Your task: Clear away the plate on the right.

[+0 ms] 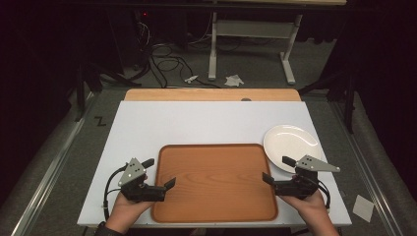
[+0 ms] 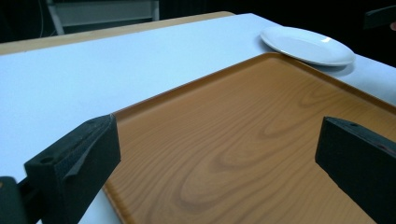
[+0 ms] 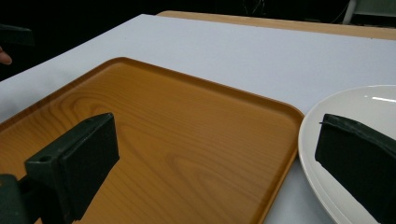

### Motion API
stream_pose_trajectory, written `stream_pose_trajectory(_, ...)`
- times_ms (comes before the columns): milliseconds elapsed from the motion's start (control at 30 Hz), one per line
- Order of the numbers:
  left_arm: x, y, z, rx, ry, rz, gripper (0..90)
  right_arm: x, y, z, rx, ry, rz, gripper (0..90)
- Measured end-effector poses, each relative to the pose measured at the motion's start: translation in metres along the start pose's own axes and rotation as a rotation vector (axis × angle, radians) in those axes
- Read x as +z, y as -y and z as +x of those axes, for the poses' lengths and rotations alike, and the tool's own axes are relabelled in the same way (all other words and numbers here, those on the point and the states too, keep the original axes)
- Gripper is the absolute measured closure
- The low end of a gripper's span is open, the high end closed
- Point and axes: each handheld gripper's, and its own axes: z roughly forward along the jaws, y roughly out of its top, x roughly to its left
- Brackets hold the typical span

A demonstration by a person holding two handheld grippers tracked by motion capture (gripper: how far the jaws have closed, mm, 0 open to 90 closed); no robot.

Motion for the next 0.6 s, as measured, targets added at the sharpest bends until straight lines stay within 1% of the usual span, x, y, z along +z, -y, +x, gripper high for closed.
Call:
stream_pose_trajectory(67, -0.0001, 0.0003, 0.0010, -0.004, -0.004, 0.003, 0.6, -0.0008, -0.0004, -0.0011, 0.000, 0.004, -0.006, 1.0)
stream_pose_trajectory(100, -0.0010, 0.0003, 0.0019, 0.003, -0.010, 0.002, 0.6, -0.0012, -0.0003, -0.0018, -0.001, 0.006, -0.010, 1.0)
stream_pose_trajectory(167, -0.0013, 0.0002, 0.0016, 0.002, -0.011, -0.007, 0.6, -0.0026, 0.0001, -0.0025, -0.006, 0.010, -0.011, 1.0)
stream_pose_trajectory(200, -0.0013, 0.0000, 0.0013, 0.011, -0.012, -0.010, 0.7, -0.0030, 0.0002, -0.0027, -0.011, 0.015, -0.011, 1.1)
stream_pose_trajectory(233, -0.0013, 0.0000, 0.0013, 0.011, -0.012, -0.010, 0.6, -0.0035, 0.0000, -0.0028, -0.014, 0.013, -0.012, 1.1)
stream_pose_trajectory(267, -0.0004, 0.0000, 0.0004, 0.025, -0.012, -0.007, 0.6, -0.0044, 0.0000, -0.0026, -0.017, 0.013, -0.013, 1.1)
stream_pose_trajectory(300, 0.0002, 0.0001, -0.0001, 0.030, -0.012, -0.003, 0.6, -0.0050, 0.0000, -0.0025, -0.031, 0.012, -0.016, 1.1)
stream_pose_trajectory(333, 0.0002, 0.0001, -0.0001, 0.030, -0.012, -0.003, 0.6, -0.0050, 0.0000, -0.0025, -0.031, 0.012, -0.016, 1.1)
stream_pose_trajectory(367, 0.0008, 0.0003, -0.0005, 0.035, -0.011, 0.001, 0.7, -0.0058, 0.0003, -0.0010, -0.048, 0.013, -0.013, 1.1)
stream_pose_trajectory(467, 0.0022, 0.0008, -0.0007, 0.032, 0.004, 0.011, 0.6, -0.0057, 0.0009, 0.0002, -0.057, 0.019, -0.008, 1.1)
stream_pose_trajectory(600, 0.0016, 0.0010, -0.0007, 0.039, -0.002, 0.010, 0.6, -0.0043, 0.0022, 0.0010, -0.060, 0.024, -0.001, 1.1)
